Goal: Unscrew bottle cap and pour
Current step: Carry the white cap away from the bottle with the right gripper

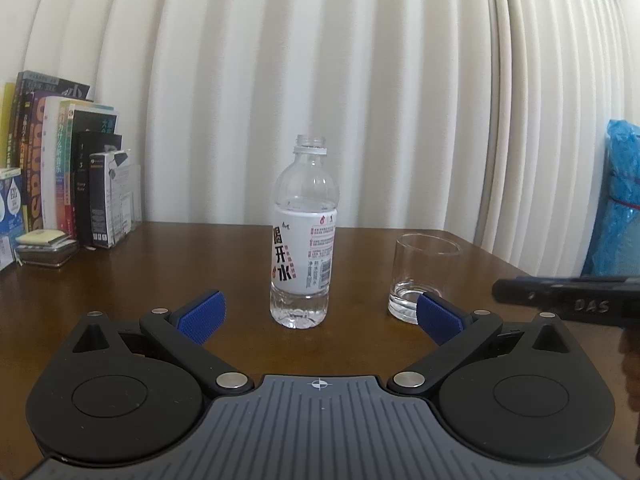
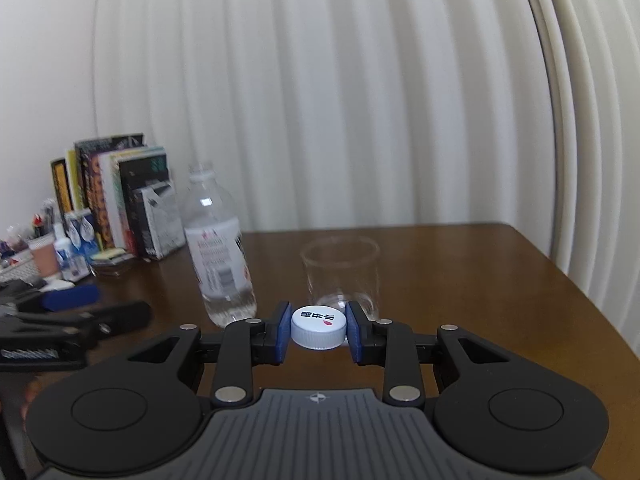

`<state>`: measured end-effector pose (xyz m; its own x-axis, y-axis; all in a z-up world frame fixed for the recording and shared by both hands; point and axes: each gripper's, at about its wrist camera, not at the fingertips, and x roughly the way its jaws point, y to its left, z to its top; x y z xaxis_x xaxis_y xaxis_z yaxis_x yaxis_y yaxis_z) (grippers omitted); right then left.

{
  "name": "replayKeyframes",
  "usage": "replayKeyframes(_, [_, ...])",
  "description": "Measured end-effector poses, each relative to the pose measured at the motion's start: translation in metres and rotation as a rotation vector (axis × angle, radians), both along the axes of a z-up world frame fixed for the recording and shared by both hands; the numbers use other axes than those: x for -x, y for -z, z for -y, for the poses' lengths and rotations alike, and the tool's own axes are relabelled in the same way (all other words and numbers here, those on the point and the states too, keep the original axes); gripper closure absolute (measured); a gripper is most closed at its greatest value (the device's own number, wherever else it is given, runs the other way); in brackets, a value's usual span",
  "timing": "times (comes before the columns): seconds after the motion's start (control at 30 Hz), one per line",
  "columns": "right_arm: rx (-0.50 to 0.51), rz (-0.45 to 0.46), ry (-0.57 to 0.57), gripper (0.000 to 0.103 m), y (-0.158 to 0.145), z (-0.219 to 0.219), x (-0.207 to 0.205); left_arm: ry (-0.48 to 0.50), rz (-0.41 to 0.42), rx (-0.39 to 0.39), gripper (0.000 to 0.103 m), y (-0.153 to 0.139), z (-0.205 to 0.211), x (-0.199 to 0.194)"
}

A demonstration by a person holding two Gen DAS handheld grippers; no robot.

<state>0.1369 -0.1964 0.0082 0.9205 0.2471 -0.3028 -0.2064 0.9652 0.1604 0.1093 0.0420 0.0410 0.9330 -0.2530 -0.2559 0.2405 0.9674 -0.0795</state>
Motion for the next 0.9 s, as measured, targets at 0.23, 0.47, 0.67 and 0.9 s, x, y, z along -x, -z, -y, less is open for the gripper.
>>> replayKeyframes(0.23, [0.036, -0.057, 0.04, 0.071, 0.009, -0.009, -0.005, -0.007, -0.035, 0.014, 0.0, 0.008, 0.003, -0.003])
replayKeyframes(0.47, [0.06, -0.131, 0.057, 0.071, 0.017, -0.014, -0.011, -0.016, -0.071, 0.014, 0.0, 0.009, 0.002, -0.005])
replayKeyframes(0.67, [0.071, -0.185, 0.064, 0.071, 0.02, -0.016, -0.016, -0.022, -0.098, 0.008, 0.0, 0.01, 0.002, -0.003])
replayKeyframes(0.9, [0.082, -0.233, 0.059, 0.071, 0.024, -0.017, -0.022, -0.021, -0.116, 0.004, 0.0, 0.011, 0.002, -0.002])
